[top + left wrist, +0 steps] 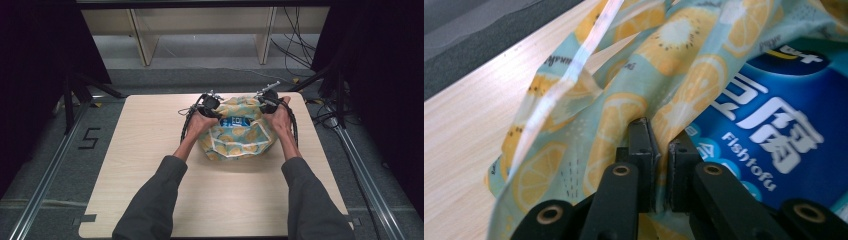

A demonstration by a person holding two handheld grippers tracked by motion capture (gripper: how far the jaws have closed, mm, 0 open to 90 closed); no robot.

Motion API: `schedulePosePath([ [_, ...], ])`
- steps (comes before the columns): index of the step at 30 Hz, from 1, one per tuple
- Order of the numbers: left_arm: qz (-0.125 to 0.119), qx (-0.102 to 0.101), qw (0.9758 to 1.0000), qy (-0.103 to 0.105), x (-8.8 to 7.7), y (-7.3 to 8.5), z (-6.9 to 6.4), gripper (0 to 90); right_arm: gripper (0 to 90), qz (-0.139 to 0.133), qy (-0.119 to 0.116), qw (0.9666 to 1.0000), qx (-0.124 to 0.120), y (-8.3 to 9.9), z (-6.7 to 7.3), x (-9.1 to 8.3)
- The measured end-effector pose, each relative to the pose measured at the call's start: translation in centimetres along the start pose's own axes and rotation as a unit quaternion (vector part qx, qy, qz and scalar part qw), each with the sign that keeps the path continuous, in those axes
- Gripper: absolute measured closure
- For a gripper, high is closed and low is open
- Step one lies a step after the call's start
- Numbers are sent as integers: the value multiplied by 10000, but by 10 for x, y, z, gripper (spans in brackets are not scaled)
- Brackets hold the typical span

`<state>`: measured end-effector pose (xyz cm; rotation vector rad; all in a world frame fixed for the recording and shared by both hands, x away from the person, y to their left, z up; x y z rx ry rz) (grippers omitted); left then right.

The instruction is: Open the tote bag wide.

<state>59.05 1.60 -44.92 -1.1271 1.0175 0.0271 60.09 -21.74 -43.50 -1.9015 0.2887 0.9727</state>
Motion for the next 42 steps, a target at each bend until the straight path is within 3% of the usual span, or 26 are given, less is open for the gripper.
schedulePosePath([
  [2, 39, -36, 10000, -26, 5, 3, 2, 835, 873, 161, -1, 9998, 79, 6, 4, 8],
  [3, 51, -106, 9999, 2, 6, 4, 3, 830, 800, 304, 3, 9995, 79, 9, 6, 12],
  [5, 25, -118, 9999, -23, 5, 4, 4, 828, 755, 249, -7, 9997, 61, 10, 5, 12],
  [7, 20, -178, 9998, -14, 3, 3, 4, 810, 698, 110, -131, 9995, 253, 10, 2, 4],
  [9, -62, -234, 9996, 172, -4, -1, 1, 693, 623, -86, -526, 9969, 575, 6, -2, -13],
  [11, -167, -148, 9996, 179, -13, -6, -4, 613, 578, -478, -714, 9932, 785, 5, -5, -28],
  [13, -225, -189, 9995, 139, -18, -9, -5, 523, 563, -572, -973, 9882, 1036, 4, -4, -46],
  [15, -383, -259, 9987, 209, -31, -14, -8, 495, 552, -634, -1003, 9893, 851, 3, -7, -55],
  [16, -469, -273, 9983, 220, -37, -15, -10, 471, 548, -728, -1026, 9882, 868, 3, -4, -62],
  [17, -555, -214, 9980, 199, -51, -17, -14, 451, 559, -967, -1130, 9869, 631, 3, -1, -78],
  [18, -555, -214, 9980, 199, -51, -17, -14, 452, 559, -967, -1130, 9869, 631, 3, -1, -78],
  [21, -641, -2, 9976, 246, -68, -12, -25, 474, 605, -1065, -1283, 9842, 592, 4, 9, -93],
  [23, -672, 343, 9964, 398, -79, 2, -43, 558, 712, -1142, -1574, 9806, 237, 8, 24, -104],
  [26, -695, 511, 9950, 499, -81, 12, -54, 599, 775, -1115, -1779, 9777, 55, 9, 31, -105],
  [27, -645, 596, 9937, 693, -79, 21, -64, 655, 829, -992, -1928, 9760, -190, 10, 42, -100],
  [28, -645, 596, 9937, 693, -79, 21, -64, 677, 829, -992, -1928, 9760, -190, 10, 42, -100],
  [29, -520, 745, 9932, 734, -72, 29, -71, 702, 864, -578, -1896, 9798, -259, 13, 54, -93],
  [30, -520, 745, 9932, 734, -72, 29, -71, 715, 864, -578, -1896, 9798, -259, 13, 54, -93],
  [31, -446, 645, 9938, 786, -67, 33, -73, 715, 871, -541, -2009, 9770, -467, 14, 57, -85],
  [33, -268, 540, 9937, 950, -58, 40, -73, 722, 878, -233, -1789, 9828, -405, 16, 61, -71],
  [34, -79, 455, 9908, 1273, -53, 49, -77, 739, 883, -37, -1549, 9865, -523, 16, 56, -56],
  [35, -79, 455, 9908, 1273, -53, 49, -77, 745, 884, 124, -1362, 9894, -481, 17, 54, -50],
  [36, 101, 694, 9863, 1495, -52, 60, -85, 746, 885, 165, -1212, 9912, -514, 17, 49, -43],
  [37, 101, 694, 9863, 1495, -52, 60, -85, 748, 885, 165, -1212, 9912, -514, 17, 49, -43],
  [40, 271, 825, 9823, 1658, -51, 77, -100, 748, 888, 380, -910, 9950, -185, 21, 30, -28],
  [42, 282, 887, 9804, 1736, -54, 83, -103, 748, 887, 334, -902, 9951, -240, 23, 28, -26],
])
Point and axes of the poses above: each handheld gripper's, and its own axes: x roughly forward along the jaws, y roughly out of its underside, z roughly to its left, the point moved 1 cm from there along x, roughly forward along the jaws, and after that the axes turned 4 degrees about -z, right-handed, at the moved point
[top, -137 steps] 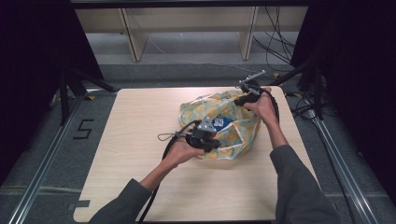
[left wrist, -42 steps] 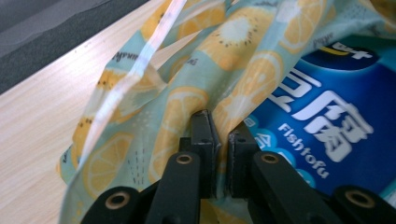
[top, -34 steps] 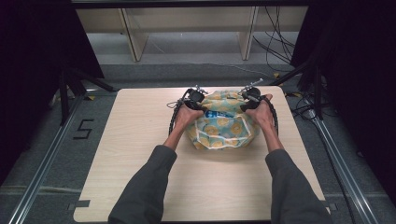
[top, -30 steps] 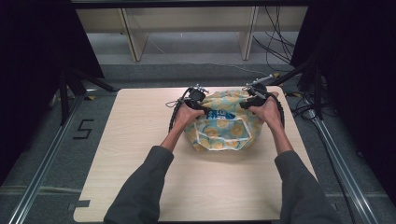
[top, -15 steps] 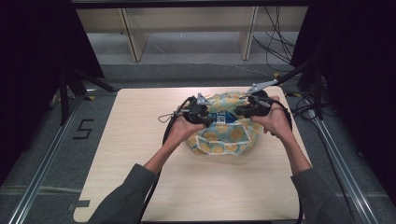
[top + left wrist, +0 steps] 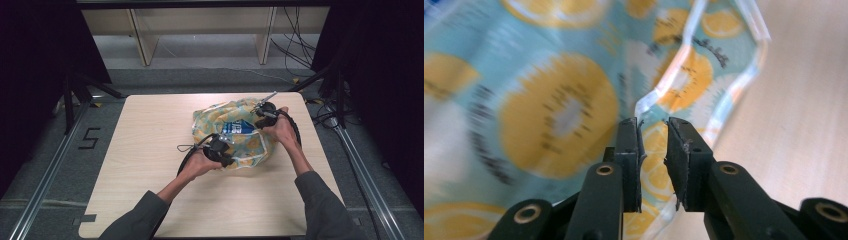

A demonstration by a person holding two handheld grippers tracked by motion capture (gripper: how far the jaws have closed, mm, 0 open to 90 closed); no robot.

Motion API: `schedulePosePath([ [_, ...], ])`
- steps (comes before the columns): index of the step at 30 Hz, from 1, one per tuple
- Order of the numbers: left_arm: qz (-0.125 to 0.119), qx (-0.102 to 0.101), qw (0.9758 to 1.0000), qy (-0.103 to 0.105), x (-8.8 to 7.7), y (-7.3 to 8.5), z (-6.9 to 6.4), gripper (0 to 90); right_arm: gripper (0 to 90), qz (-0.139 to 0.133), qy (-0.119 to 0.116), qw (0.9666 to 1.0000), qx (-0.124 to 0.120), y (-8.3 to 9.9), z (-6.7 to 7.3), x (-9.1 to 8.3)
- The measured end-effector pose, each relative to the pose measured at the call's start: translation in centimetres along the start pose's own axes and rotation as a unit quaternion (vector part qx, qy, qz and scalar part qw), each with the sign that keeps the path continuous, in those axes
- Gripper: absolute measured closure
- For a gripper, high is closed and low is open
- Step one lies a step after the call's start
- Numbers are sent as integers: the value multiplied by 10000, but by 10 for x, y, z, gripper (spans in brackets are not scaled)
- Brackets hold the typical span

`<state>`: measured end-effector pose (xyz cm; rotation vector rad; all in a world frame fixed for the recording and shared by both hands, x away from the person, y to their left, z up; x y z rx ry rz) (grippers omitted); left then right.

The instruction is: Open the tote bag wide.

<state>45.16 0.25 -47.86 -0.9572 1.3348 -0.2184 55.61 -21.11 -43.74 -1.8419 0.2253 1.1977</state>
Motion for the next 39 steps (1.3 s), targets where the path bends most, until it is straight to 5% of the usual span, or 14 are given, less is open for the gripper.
schedulePosePath([
  [2, -95, -16, 9999, 105, -4, 6, -7, 745, 881, -50, -125, 9999, 61, 3, 7, -6],
  [4, -203, -61, 9992, 335, -9, 11, -11, 738, 879, -182, -262, 9992, -226, 7, 17, -15],
  [6, -222, -253, 9987, 380, -13, 17, -14, 735, 877, -252, -445, 9978, -415, 12, 30, -26],
  [11, -291, -276, 9983, 420, -21, 34, -30, 695, 870, -200, -582, 9952, -756, 27, 53, -40],
  [13, -438, -202, 9982, 354, -29, 32, -36, 652, 863, -320, -592, 9954, -680, 30, 54, -43],
  [14, -831, -265, 9958, 283, -37, 28, -40, 627, 857, -602, -595, 9949, -546, 30, 52, -47],
  [15, -831, -265, 9958, 283, -37, 28, -40, 592, 857, -602, -595, 9949, -546, 30, 52, -47],
  [16, -1194, -344, 9921, 198, -47, 23, -41, 564, 856, -871, -609, 9937, -354, 28, 48, -55],
  [18, -1345, -333, 9903, 123, -58, 20, -40, 548, 853, -1202, -649, 9904, -200, 25, 43, -66],
  [26, -1579, -439, 9864, -121, -84, 30, -38, 497, 832, -1441, -606, 9877, -26, 30, 37, -100],
  [35, -1635, -605, 9841, -341, -105, 63, -42, 436, 707, -1694, -569, 9837, 173, 64, 40, -113],
  [37, -1651, -569, 9837, -435, -108, 73, -43, 424, 671, -1711, -579, 9827, 405, 73, 42, -115],
  [39, -1687, -689, 9816, -576, -112, 81, -43, 416, 633, -1768, -520, 9819, 436, 82, 40, -118],
])
Point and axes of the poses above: each handheld gripper's, and its own axes: x roughly forward along the jaws, y roughly out of its underside, z roughly to its left, the point moved 1 cm from there along x, roughly forward along the jaws, and after that the axes turned 4 degrees about -z, right-handed, at the moved point
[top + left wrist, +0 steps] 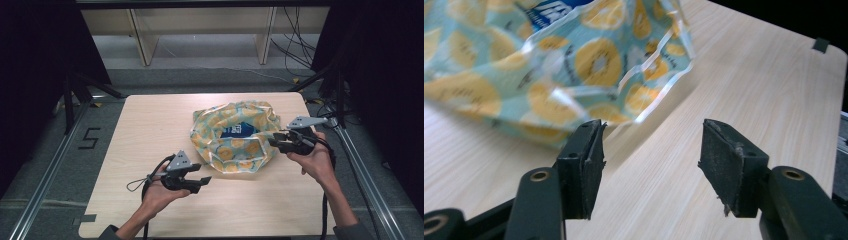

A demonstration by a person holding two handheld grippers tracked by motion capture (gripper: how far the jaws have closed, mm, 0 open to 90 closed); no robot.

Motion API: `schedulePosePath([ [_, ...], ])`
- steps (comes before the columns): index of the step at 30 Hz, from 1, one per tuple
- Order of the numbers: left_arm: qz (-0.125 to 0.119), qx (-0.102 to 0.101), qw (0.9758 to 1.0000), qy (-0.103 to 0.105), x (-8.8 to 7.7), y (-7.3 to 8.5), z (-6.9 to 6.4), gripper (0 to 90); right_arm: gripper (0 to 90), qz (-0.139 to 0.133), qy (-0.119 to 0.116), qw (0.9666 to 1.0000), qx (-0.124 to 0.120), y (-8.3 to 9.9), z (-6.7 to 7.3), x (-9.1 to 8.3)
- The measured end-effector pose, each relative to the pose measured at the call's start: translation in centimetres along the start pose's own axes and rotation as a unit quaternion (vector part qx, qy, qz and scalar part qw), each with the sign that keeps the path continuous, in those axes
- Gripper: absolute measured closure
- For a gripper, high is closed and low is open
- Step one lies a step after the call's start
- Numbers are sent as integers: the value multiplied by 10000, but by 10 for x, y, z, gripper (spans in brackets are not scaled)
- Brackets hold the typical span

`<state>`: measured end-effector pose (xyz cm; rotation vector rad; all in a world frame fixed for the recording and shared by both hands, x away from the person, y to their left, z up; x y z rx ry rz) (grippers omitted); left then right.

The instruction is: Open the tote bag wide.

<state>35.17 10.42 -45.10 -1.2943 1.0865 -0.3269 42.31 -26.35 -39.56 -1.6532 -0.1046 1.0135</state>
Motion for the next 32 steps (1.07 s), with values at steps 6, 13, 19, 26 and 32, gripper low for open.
schedulePosePath([
  [6, -68, -198, 9995, -218, -18, 17, 7, 372, 492, -106, 95, 9995, 288, 25, 0, -14],
  [13, -13, -362, 9986, -396, -28, 37, 13, 322, 405, -81, 170, 9983, 554, 60, 16, -24],
  [19, -28, -433, 9979, -471, -31, 47, 15, 296, 375, 77, 10, 9985, 546, 93, 40, -21],
  [26, 49, -511, 9974, -515, -29, 53, 15, 279, 357, 158, 37, 9992, 358, 105, 46, -20],
  [32, 60, -525, 9971, -555, -27, 56, 16, 261, 337, 337, 68, 9985, 433, 111, 51, -18],
])
Point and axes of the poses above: each handheld gripper's, and its own axes: x roughly forward along the jaws, y roughly out of its underside, z roughly to its left, the point moved 1 cm from there along x, roughly forward along the jaws, and after that the axes turned 4 degrees about -z, right-handed, at the moved point
